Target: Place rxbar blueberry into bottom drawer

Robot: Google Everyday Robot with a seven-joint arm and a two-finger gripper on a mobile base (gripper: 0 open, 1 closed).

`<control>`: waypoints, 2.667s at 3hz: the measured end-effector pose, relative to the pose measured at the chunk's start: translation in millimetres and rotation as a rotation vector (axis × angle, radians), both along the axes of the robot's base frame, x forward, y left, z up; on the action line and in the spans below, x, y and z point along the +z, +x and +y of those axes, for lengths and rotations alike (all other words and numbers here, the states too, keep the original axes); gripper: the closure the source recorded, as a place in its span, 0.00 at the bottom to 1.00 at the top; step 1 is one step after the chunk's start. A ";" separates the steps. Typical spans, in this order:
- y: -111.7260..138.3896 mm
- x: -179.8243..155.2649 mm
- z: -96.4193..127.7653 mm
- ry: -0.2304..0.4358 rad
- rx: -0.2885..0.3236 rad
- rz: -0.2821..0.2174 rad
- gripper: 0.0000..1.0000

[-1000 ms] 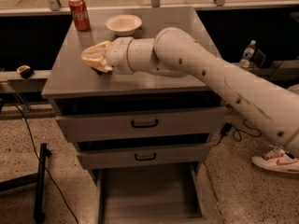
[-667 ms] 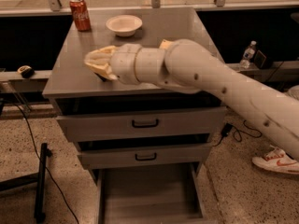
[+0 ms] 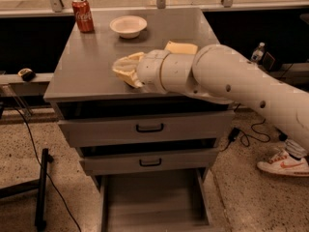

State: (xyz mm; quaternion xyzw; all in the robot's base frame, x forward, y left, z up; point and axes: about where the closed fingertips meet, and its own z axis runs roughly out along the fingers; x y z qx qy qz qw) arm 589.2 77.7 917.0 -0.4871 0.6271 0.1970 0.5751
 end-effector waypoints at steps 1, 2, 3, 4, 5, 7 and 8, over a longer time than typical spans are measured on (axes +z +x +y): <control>24.7 -1.3 -24.2 -0.040 -0.055 0.060 1.00; 87.2 -10.5 -28.9 -0.077 -0.052 0.120 1.00; 120.2 -23.7 -6.0 -0.065 -0.023 0.163 1.00; 123.2 -20.6 -1.4 -0.061 -0.019 0.158 0.73; 123.2 -20.6 -1.4 -0.061 -0.019 0.158 0.50; 123.2 -20.6 -1.4 -0.061 -0.019 0.158 0.00; 129.3 -30.1 -9.2 -0.073 0.019 0.195 0.00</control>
Offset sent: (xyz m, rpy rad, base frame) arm 0.1432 -0.0478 -0.0081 -0.1111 0.1513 -0.0610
